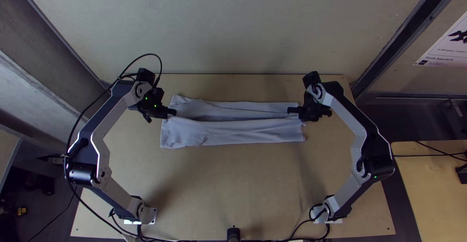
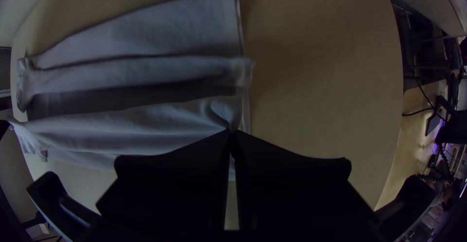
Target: Fold the t-shirt
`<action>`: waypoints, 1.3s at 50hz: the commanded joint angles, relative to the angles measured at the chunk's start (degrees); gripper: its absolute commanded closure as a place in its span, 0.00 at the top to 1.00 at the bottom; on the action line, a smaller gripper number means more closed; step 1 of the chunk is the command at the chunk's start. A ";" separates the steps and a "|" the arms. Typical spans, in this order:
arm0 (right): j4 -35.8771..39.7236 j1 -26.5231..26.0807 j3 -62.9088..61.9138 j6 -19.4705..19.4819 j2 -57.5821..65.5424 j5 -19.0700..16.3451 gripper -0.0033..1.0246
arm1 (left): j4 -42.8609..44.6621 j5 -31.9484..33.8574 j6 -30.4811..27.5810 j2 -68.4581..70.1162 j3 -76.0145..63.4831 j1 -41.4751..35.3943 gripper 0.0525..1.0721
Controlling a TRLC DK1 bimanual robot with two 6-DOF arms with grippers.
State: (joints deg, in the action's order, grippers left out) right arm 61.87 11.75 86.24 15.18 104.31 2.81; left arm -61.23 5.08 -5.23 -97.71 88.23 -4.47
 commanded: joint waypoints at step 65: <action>-9.75 -1.38 9.92 -5.95 11.97 13.36 0.70 | 5.95 5.29 4.62 -16.28 13.64 3.77 0.96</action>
State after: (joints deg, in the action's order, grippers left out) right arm 54.43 11.05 99.79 9.98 119.83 14.72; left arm -55.27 7.77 -2.74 -117.45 103.79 -2.98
